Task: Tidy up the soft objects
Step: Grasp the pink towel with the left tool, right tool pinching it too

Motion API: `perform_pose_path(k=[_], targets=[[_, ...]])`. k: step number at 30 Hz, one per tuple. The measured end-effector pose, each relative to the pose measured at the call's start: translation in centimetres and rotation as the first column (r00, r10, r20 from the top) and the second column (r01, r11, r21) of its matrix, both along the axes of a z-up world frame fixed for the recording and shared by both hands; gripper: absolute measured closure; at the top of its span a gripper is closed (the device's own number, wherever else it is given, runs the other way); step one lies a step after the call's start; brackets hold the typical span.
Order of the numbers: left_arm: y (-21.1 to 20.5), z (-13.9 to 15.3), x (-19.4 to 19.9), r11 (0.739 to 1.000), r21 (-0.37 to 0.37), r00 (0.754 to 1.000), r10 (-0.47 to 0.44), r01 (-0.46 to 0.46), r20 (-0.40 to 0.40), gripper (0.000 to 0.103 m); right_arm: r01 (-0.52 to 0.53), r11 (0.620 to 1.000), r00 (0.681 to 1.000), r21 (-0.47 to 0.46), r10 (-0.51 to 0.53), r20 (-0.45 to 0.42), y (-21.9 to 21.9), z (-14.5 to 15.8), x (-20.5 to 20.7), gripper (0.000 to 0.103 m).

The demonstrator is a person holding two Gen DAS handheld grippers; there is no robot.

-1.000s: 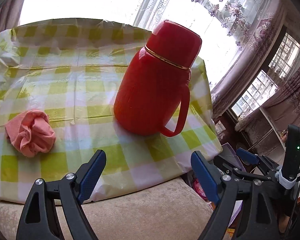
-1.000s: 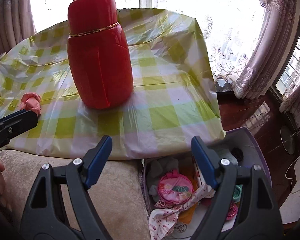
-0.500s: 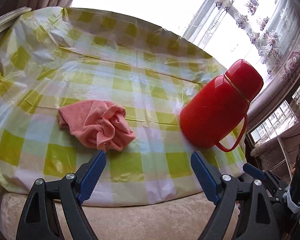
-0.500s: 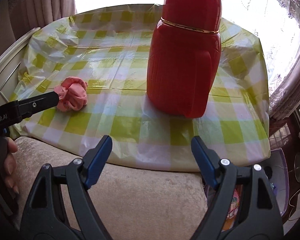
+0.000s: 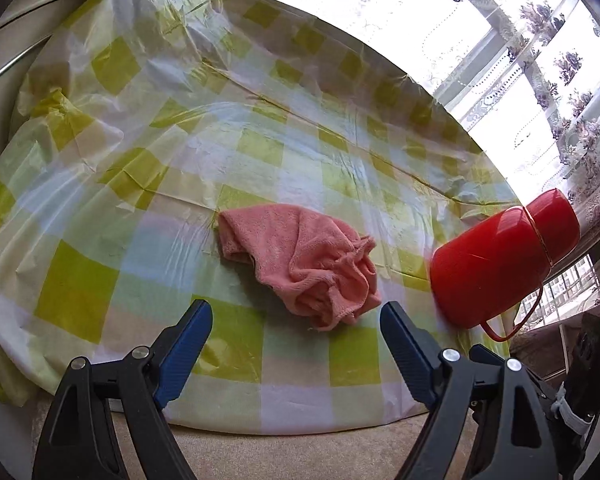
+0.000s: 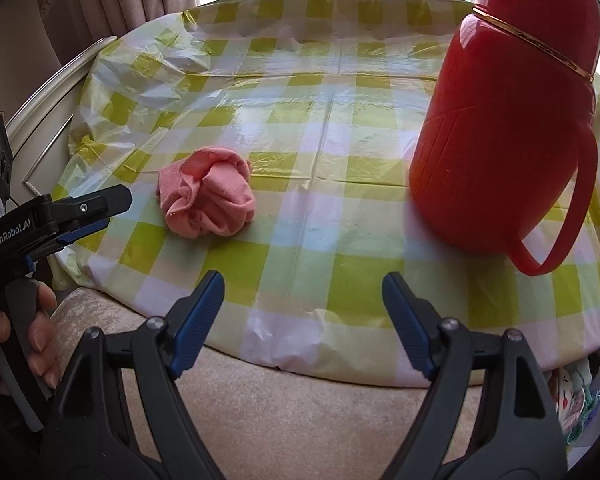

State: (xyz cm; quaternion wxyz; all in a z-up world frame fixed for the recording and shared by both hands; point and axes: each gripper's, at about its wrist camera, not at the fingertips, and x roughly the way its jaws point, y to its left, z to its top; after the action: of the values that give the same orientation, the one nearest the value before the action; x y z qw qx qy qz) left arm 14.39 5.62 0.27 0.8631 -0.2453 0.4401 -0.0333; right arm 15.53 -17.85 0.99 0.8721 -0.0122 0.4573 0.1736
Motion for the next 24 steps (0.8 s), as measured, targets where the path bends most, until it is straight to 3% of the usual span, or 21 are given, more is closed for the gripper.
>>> perform_pose_path(k=[10,18,20,23,24], targets=[[1.9,-2.5,5.5,0.998,0.061,0.997,-0.02,0.025,-0.079,0.025,-0.022,0.994,0.994,0.109,0.033,-0.099,4.9,-1.9,4.8,0.02],[1.2,-4.3,8.3,0.984,0.162,0.993,-0.063,0.078,-0.099,0.038,-0.014,0.997,0.993,0.08,0.023,-0.115,7.6,-3.5,7.6,0.021],[0.9,-4.4,8.3,0.979,0.183,0.993,-0.075,0.092,-0.094,0.041,-0.012,0.997,0.993,0.073,0.021,-0.116,7.8,-3.8,7.9,0.029],[0.0,-4.4,8.2,0.971,0.206,0.991,-0.106,0.121,-0.083,0.055,-0.015,0.997,0.991,0.079,0.026,-0.13,8.1,-4.4,8.4,0.046],[-0.3,-4.4,8.1,0.968,0.213,0.99,-0.117,0.132,-0.082,0.062,-0.018,0.996,0.99,0.086,0.03,-0.137,8.1,-4.6,8.5,0.047]])
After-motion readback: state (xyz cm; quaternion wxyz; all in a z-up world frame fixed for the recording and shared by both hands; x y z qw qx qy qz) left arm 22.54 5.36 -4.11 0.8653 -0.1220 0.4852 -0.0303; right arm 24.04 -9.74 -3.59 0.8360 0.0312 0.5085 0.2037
